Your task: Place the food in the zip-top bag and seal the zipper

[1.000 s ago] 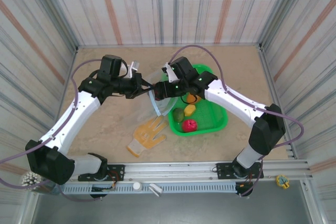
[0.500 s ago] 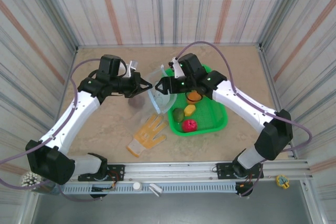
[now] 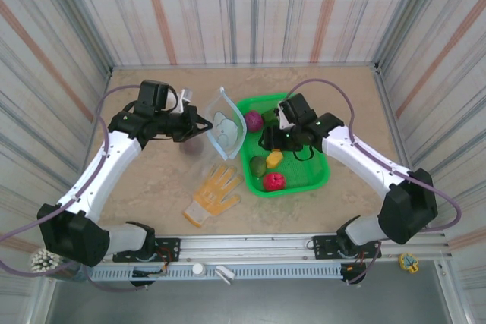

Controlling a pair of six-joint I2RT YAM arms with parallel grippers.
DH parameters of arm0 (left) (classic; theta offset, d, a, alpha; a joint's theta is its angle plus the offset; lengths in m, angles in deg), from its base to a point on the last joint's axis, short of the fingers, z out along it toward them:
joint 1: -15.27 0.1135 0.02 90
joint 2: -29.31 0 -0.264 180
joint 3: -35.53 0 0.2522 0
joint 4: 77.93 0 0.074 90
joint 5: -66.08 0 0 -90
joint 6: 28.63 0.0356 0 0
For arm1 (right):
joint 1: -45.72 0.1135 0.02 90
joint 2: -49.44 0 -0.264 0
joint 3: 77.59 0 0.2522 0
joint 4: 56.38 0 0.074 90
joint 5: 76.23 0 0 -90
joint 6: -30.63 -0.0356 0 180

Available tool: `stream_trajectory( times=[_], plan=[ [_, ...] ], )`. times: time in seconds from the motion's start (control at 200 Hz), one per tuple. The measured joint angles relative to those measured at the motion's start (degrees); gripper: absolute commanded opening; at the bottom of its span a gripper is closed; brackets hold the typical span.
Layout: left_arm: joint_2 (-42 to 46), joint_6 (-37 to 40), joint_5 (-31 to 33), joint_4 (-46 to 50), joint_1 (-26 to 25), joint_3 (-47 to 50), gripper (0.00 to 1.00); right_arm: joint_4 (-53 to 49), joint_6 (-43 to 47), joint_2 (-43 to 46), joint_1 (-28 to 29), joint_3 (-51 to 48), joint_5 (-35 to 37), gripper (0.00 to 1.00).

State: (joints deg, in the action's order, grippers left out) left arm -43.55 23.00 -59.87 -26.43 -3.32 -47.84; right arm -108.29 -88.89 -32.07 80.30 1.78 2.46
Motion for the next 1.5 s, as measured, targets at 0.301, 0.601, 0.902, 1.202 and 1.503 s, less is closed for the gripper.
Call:
stream_trajectory(
  times=[0.301,0.601,0.902,1.202,1.503],
  plan=[
    [-0.2,1.8,0.0,1.0,0.0,0.0,0.00,-4.7,0.2,-1.3,3.8,-6.9,-0.7,0.89],
    [-0.4,2.4,0.0,1.3,0.0,0.0,0.00,-1.7,0.1,-10.4,4.8,-9.0,0.6,0.83],
    [-0.4,2.4,-0.1,1.7,0.0,-0.5,0.00,1.2,-0.2,-9.7,4.7,-11.4,0.6,0.59],
    [-0.4,2.4,-0.5,2.0,0.0,-0.9,0.00,0.0,-0.3,-1.4,2.7,-11.6,0.9,0.59],
    [-0.3,2.4,-0.5,2.6,-0.3,-1.2,0.00,-6.1,0.2,9.0,2.0,-3.1,2.8,0.56]
  ],
)
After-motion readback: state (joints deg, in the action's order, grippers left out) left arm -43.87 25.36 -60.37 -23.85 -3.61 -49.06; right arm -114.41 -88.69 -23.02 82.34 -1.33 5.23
